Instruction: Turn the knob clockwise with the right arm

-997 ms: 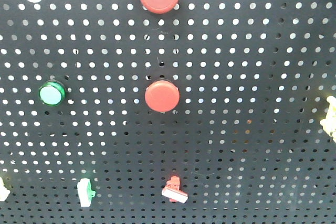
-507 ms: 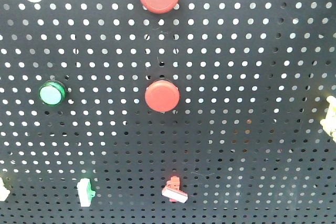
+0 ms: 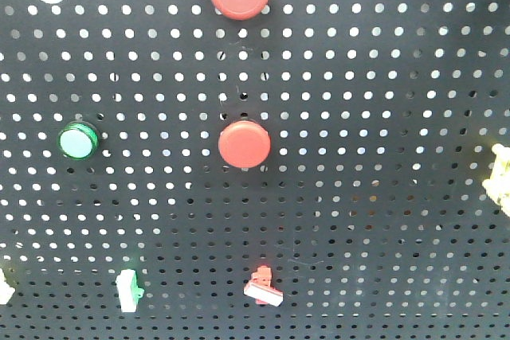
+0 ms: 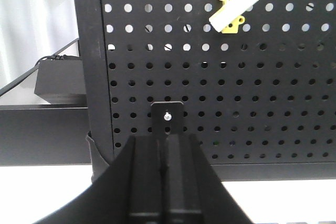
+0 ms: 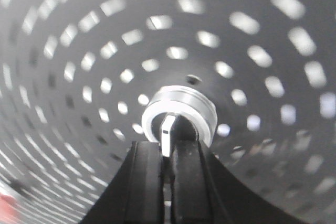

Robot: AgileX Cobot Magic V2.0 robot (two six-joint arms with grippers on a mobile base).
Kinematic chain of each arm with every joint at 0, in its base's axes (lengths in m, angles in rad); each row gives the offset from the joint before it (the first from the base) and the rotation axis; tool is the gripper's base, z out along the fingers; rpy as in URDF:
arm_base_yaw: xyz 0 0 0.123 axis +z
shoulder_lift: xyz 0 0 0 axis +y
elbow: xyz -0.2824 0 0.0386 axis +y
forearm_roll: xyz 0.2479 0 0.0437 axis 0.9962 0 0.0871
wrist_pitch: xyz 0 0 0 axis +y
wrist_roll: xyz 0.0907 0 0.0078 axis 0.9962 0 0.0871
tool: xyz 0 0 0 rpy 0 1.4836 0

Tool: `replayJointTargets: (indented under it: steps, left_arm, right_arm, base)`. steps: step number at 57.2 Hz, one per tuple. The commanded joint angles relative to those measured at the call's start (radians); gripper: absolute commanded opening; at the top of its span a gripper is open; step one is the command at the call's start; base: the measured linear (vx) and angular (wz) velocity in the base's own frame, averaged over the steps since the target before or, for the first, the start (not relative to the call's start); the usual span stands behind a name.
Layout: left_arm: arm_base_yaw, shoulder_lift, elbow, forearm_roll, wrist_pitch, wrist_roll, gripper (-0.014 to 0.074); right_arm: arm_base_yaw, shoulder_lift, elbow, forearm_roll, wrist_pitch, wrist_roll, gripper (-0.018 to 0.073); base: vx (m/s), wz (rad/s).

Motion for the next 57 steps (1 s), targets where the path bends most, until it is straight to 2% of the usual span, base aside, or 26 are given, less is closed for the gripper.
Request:
replayJointTargets:
  steps: [1,13,25,33,40,57]
  left_arm:
    - [-0.006,-0.01,0.011,-0.004,-0.085,-0.005,-0.0006]
    - [-0.006,-0.01,0.011,-0.004,-0.085,-0.005,-0.0006]
    - [-0.006,-0.01,0.011,-0.004,-0.085,-0.005,-0.0006]
    - [-0.006,-0.01,0.011,-0.004,-0.085,-0.005,-0.0006]
    - [-0.006,-0.01,0.011,-0.004,-0.085,-0.005,-0.0006]
    - [-0.006,-0.01,0.011,-0.004,-0.085,-0.005,-0.0006]
  right_arm:
    - [0.006,0.034,-0.033,0.154,-0.246,0.087,-0.0009]
    - [0.006,0.034,-0.033,0.151,-0.233,0.123,-0.0009]
    - [0.006,0.027,-0.033,0.191,-0.24,0.18,-0.0009]
    - [0.006,0.013,-0.033,0.143,-0.224,0.18,-0.0009]
    - [0.006,-0.021,-0.033,0.03,-0.16,0.18,-0.0009]
    - [0.006,-0.187,-0.033,-0.398,0.042,0.196,-0.0009]
  base:
    - [0.0,0.0]
    - [0.0,-0.01]
    - [0.0,0.0]
    - [0.0,0.0]
    - [0.0,0.0]
    - [0.0,0.0]
